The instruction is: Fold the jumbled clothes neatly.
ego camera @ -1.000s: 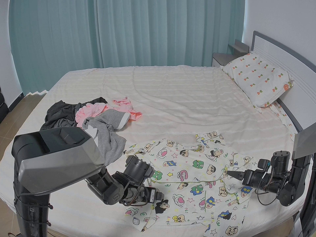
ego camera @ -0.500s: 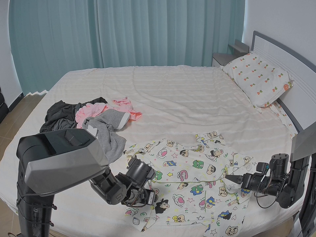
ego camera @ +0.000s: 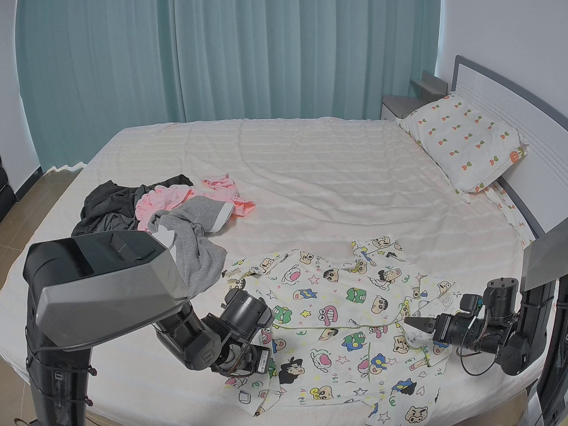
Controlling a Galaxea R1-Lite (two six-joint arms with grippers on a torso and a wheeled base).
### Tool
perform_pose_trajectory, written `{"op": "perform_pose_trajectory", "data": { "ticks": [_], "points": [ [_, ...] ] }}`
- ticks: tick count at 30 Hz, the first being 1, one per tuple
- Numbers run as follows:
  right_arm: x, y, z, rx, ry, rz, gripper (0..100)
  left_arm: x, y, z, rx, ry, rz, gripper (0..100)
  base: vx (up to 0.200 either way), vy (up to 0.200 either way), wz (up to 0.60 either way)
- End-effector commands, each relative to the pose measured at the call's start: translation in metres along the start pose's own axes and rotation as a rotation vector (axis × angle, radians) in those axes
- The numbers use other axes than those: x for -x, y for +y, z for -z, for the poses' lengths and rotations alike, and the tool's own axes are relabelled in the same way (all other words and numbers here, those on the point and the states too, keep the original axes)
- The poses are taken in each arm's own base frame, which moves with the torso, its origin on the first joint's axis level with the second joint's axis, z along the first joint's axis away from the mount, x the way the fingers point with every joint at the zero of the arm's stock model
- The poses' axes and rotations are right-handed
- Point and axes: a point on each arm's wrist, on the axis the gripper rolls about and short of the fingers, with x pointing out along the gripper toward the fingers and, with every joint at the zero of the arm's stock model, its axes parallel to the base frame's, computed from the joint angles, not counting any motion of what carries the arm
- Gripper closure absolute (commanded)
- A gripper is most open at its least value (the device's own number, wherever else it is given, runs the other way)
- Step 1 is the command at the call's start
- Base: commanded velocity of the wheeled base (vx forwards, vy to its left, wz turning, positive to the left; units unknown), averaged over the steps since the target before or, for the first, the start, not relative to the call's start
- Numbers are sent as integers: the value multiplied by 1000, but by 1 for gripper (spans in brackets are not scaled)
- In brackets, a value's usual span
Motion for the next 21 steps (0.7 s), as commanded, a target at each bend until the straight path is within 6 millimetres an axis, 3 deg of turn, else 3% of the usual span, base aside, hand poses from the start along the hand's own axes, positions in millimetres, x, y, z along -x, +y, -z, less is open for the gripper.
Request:
{"op": "perform_pose_trajectory", "data": {
  "ticks": [1, 2, 10, 21],
  "points": [
    [0, 1, 0, 3, -2, -3, 0, 11, 2, -2, 10, -17, 4, 100, 0, 0, 0],
    [1, 1, 0, 2, -3, -4, 0, 21, 11, -2, 30, -24, -5, 100, 0, 0, 0],
    [2, 1, 1, 3, 1, -5, 0, 42, 43, 9, 96, -11, -45, 100, 0, 0, 0],
    [1, 2, 2, 3, 8, -5, 0, 43, 83, 31, 194, 15, -102, 100, 0, 0, 0]
  ]
}}
